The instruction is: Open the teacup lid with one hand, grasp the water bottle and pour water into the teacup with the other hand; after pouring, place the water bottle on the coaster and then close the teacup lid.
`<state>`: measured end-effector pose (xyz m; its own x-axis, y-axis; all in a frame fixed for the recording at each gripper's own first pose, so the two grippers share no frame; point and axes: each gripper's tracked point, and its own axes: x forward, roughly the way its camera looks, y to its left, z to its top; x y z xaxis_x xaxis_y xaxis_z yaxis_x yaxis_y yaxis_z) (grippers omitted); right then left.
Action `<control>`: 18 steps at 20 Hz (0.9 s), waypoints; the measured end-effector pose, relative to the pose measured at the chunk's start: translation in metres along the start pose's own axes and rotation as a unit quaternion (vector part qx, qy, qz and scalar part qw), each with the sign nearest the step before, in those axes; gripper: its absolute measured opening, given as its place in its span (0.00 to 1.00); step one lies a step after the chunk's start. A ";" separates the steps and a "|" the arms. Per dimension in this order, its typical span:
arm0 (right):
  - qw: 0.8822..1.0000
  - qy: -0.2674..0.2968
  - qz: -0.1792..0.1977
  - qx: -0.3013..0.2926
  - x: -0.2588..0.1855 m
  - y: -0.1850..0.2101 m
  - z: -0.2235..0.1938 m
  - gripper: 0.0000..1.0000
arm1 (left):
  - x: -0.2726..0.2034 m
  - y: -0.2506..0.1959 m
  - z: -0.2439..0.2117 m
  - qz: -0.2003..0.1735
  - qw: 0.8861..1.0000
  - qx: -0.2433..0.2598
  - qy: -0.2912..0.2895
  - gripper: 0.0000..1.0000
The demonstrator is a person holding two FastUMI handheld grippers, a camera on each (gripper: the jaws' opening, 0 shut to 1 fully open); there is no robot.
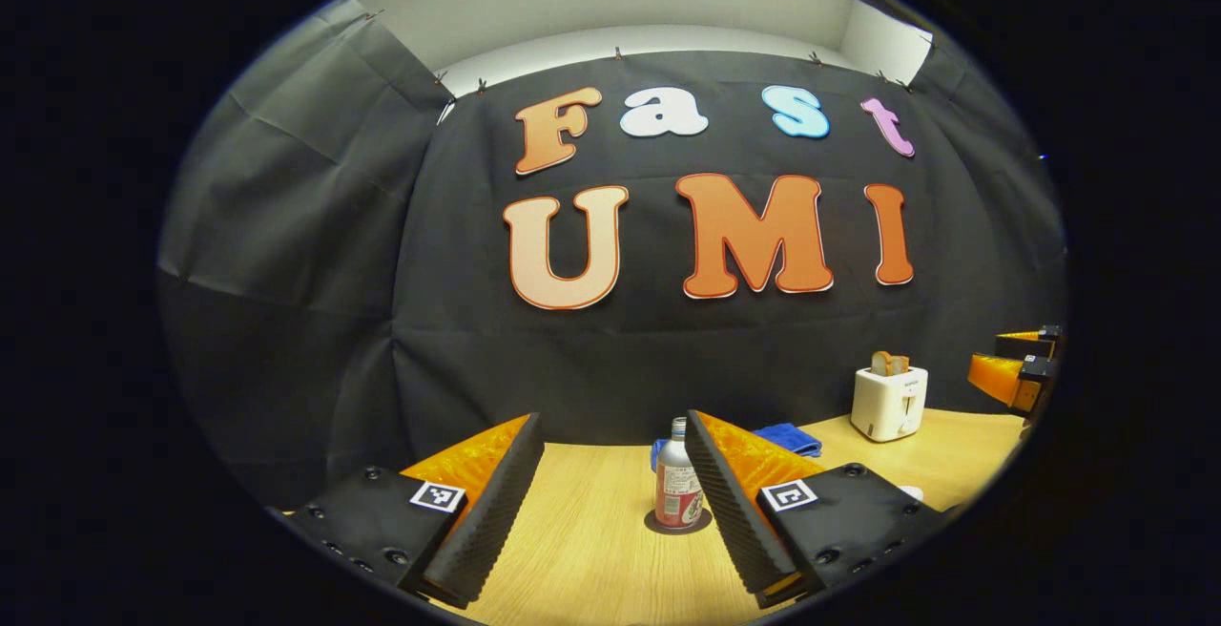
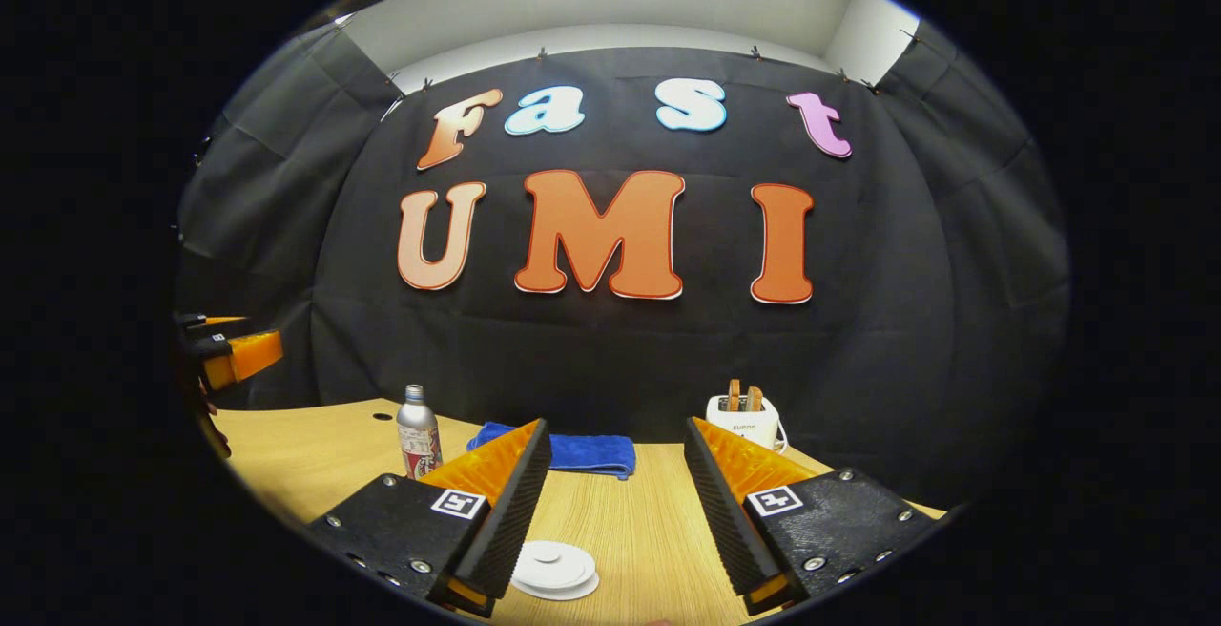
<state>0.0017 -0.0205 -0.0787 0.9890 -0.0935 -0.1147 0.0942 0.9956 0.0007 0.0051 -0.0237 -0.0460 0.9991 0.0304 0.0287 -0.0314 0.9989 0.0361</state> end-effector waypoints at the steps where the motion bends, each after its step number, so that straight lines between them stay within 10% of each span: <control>1: 1.000 -0.001 0.001 -0.002 0.000 -0.001 0.000 0.84 | 0.001 0.001 0.000 0.003 1.000 0.000 0.000 0.97; 18: 1.000 0.001 0.006 -0.007 0.002 0.000 0.002 0.84 | 0.010 -0.001 -0.013 0.006 1.000 0.002 0.029 0.97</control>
<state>0.0041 -0.0207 -0.0770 0.9899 -0.0812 -0.1163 0.0804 0.9967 -0.0116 0.0156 -0.0244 -0.0585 0.9986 0.0450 -0.0293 -0.0438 0.9983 0.0392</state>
